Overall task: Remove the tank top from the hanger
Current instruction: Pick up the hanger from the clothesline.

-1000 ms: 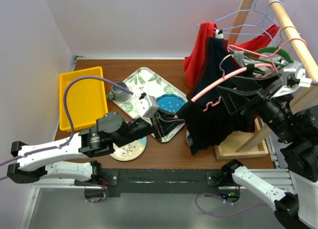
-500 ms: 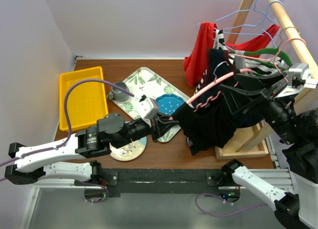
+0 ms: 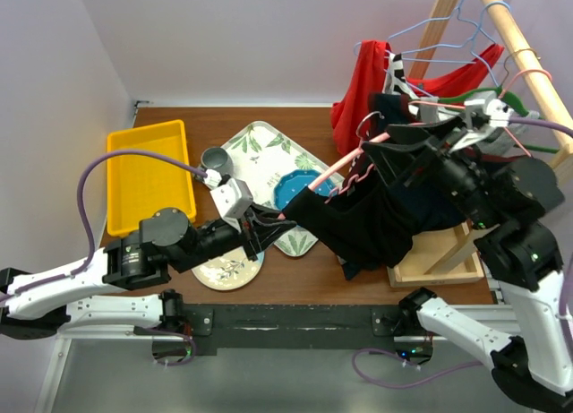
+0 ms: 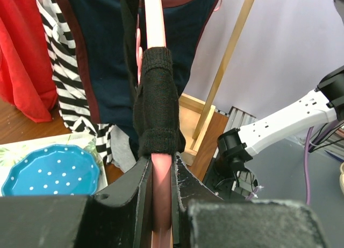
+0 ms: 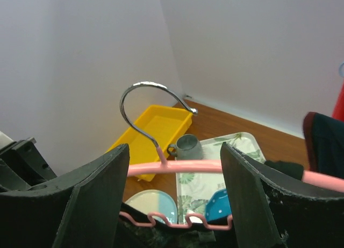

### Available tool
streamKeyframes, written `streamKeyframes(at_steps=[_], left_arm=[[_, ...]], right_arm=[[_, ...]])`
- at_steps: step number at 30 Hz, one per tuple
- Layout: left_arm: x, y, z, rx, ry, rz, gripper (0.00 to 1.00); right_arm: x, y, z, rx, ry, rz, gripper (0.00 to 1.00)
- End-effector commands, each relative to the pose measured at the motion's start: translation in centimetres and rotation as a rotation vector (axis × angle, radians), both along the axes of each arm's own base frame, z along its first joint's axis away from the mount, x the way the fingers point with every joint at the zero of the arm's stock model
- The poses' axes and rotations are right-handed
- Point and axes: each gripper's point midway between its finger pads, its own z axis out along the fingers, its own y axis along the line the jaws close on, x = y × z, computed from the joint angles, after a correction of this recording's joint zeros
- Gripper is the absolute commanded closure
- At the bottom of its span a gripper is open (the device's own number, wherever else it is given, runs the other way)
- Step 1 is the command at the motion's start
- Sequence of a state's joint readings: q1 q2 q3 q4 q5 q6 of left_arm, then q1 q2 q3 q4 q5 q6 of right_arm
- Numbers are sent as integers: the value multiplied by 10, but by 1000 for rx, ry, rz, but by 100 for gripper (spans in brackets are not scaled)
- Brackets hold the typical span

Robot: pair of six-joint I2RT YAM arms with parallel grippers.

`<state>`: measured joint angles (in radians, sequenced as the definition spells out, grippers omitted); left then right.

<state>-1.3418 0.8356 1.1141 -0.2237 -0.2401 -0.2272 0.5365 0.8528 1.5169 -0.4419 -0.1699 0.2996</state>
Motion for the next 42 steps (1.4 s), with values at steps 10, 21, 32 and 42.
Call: streamKeyframes(at_steps=[10,21,32,42], left_arm=[[-5,1,16,-86,9,-27,100],[-11,-5,12,-85,43,-59,100],[-6,9,23,-107,13,-20,34],[1,-5,25,-26,-44,-11,39]], right_arm=[[28,26,-21,47,23,46,52],[20,27,-26,11,-73,73,100],[8,27,-37,-22,-88,110,100],[9,27,-47,-33,-56,106,100]])
